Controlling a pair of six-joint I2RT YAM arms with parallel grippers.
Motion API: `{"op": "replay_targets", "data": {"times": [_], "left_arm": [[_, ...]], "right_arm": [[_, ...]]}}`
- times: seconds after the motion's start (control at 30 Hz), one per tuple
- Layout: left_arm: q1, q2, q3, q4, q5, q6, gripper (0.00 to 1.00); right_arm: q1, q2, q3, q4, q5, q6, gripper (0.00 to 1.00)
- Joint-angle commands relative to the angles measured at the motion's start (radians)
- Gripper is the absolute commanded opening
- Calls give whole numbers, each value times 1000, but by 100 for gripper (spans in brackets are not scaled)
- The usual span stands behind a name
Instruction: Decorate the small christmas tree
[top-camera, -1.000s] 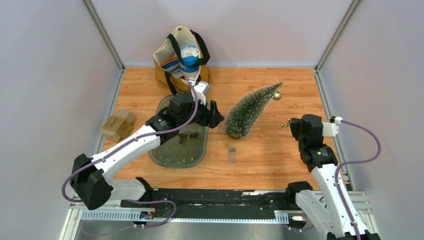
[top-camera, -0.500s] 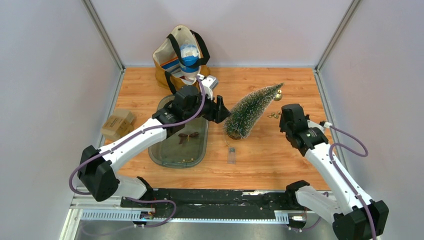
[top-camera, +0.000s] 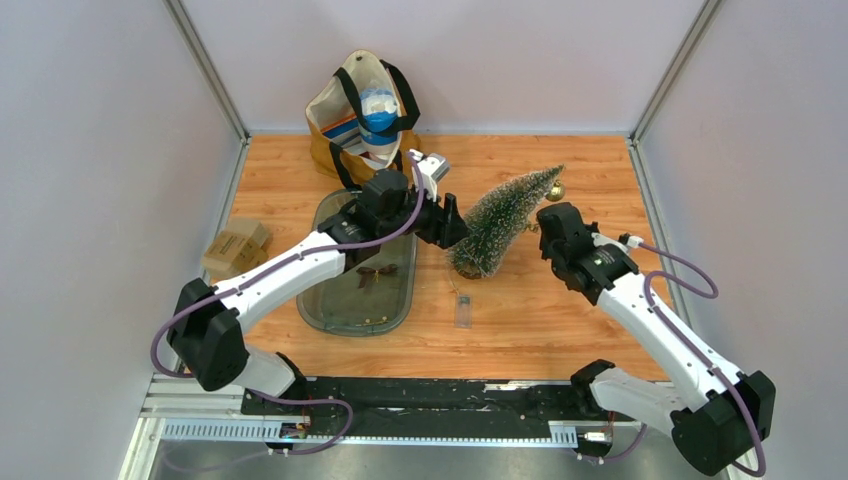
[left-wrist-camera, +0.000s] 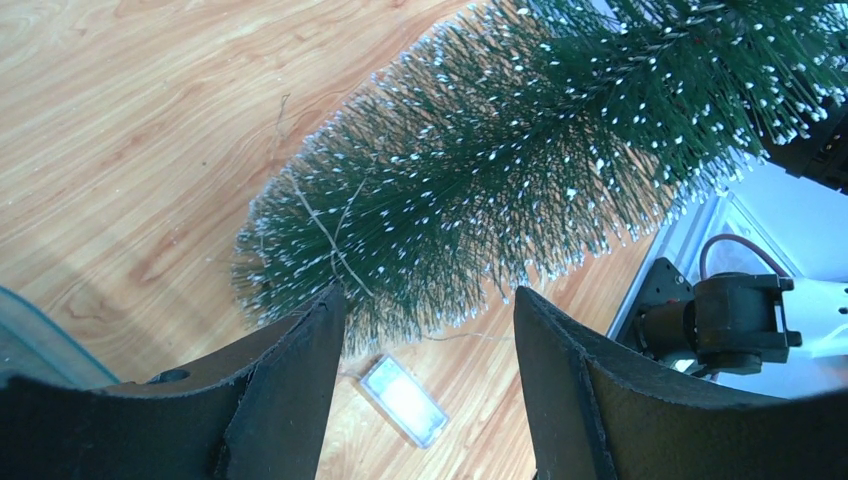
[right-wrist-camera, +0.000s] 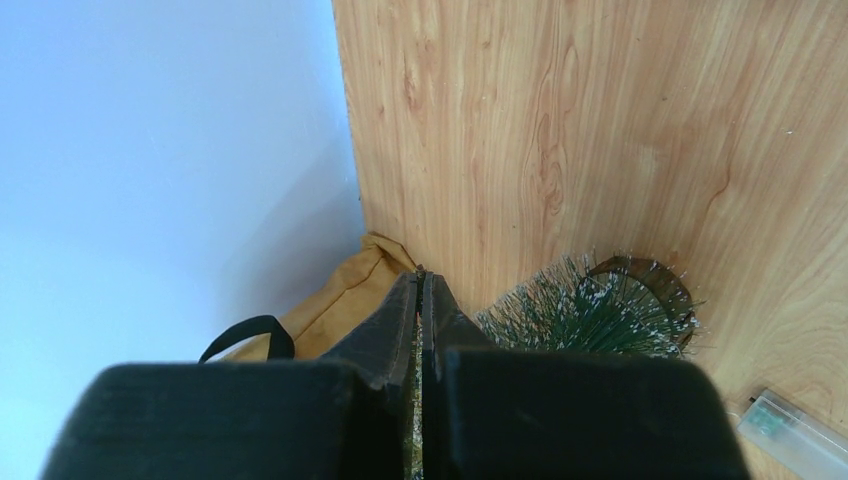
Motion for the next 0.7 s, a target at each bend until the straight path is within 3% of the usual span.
{"op": "replay_targets", "data": {"times": [0.0, 0.67], "left_arm": [[-19, 28, 59, 50, 24, 16, 70], [-41, 48, 60, 57, 23, -7, 68]], "right_arm": [[29, -3, 47, -1, 85, 128, 0], [106, -92, -19, 12, 91, 134, 0]]}}
